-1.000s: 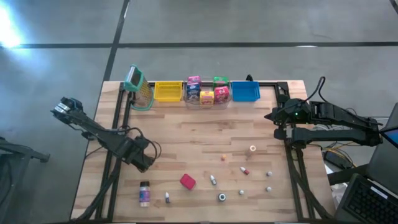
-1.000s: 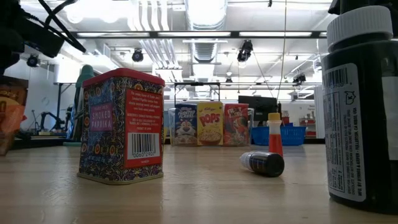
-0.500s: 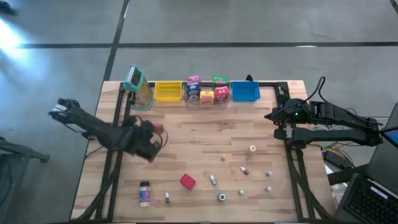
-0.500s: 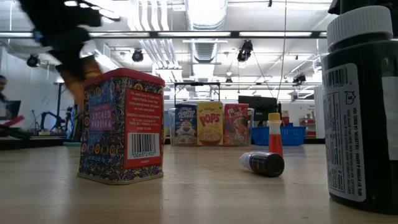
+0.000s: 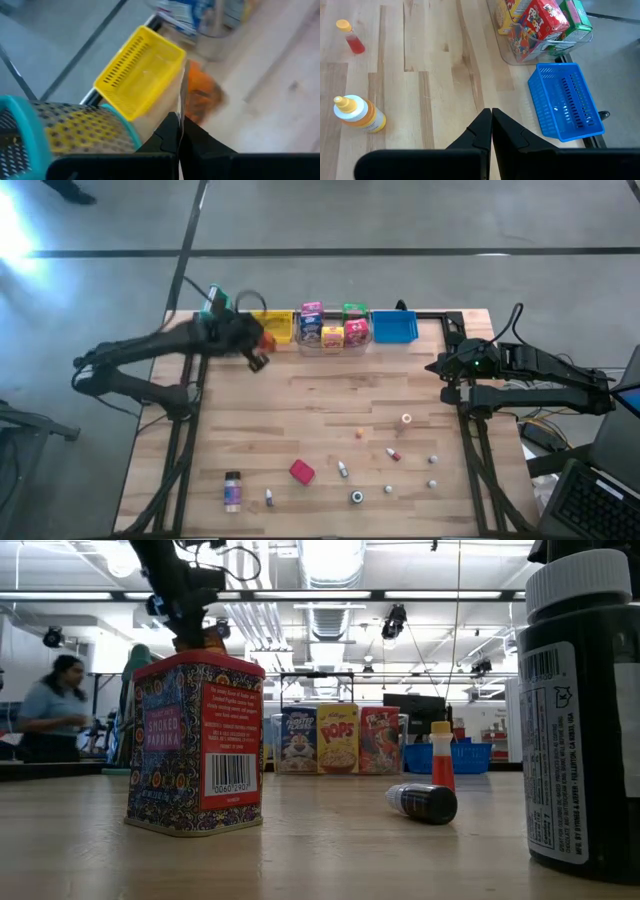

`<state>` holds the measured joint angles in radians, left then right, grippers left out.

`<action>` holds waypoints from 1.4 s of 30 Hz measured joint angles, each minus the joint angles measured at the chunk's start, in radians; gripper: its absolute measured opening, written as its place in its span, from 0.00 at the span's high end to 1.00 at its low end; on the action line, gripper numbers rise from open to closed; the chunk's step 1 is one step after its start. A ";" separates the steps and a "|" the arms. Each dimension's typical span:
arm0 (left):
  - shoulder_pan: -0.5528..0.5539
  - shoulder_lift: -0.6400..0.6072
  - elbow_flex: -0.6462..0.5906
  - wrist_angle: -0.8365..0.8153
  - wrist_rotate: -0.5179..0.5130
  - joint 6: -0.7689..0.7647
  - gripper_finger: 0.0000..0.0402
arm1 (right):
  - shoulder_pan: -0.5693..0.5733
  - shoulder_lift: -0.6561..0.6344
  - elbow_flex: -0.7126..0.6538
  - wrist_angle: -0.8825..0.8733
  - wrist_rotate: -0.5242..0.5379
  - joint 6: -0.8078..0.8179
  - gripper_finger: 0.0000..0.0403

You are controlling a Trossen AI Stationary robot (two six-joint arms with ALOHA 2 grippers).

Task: Pick & Place Kitchen Items
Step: Put the brown seasoning bag into the yellow bin

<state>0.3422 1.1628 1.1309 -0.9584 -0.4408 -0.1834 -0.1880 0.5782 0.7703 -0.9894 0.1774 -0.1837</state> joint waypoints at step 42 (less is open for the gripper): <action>0.479 0.656 0.386 -0.104 0.142 0.424 1.00 | 0.000 0.000 0.000 0.000 0.000 0.000 0.98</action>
<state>0.8207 1.8191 1.5170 -1.0627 -0.2990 0.2401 -0.1881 0.5782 0.7704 -0.9894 0.1773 -0.1837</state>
